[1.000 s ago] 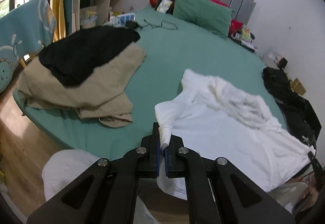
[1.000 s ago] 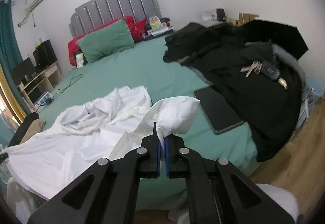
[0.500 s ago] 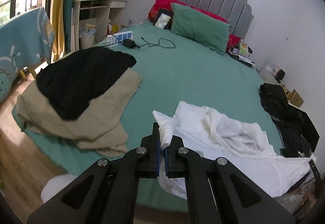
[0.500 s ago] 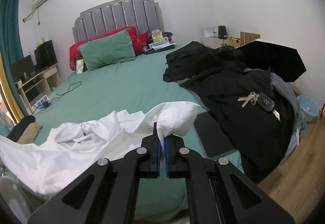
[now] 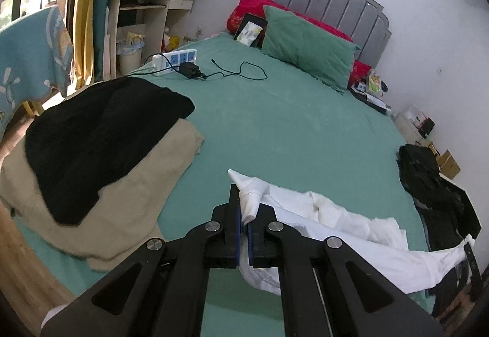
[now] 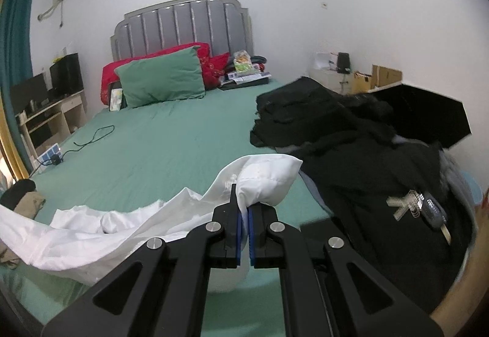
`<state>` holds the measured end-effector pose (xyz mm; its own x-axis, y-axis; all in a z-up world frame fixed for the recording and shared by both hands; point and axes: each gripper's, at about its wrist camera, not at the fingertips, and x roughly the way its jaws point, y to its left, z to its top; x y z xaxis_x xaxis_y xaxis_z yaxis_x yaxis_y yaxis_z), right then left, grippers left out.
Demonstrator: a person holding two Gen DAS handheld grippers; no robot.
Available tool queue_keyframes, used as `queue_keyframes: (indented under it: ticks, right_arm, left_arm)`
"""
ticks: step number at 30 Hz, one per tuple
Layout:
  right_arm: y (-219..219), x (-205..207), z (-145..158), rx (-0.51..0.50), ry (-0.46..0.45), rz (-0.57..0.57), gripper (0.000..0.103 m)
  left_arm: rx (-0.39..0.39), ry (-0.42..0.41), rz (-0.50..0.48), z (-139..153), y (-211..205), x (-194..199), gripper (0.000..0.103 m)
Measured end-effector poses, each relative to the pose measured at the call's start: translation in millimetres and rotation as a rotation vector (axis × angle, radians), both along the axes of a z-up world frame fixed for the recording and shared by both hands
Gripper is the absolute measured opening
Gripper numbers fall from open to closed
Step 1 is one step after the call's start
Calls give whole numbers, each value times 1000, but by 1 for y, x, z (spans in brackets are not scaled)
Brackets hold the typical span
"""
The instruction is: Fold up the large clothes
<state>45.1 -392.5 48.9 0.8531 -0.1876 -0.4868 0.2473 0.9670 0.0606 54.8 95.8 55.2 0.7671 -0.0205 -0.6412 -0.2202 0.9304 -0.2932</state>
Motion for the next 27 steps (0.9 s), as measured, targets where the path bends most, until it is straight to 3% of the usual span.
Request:
queue_keyframes:
  ticks: [8,15,22,24,27]
  right_arm:
    - [-5,73,-12,-40,26,44,4]
    - [-14,135,-61,12,129,49,4]
    - [-21,166,-95,37,244,-8,4]
    - [-24,171,-103,36,277,-32,5]
    - [-28,176,-114,55,338,-59,11]
  left_arm:
    - [20,40,15,-23,-1,60,3]
    - [50,100,35,-56,-6,124,4]
    - [21,248,14,-113,-11,183,4]
    - [-33,276,2,-126,-8,190,21]
    - [-36,232,22,-121,-3,182,43]
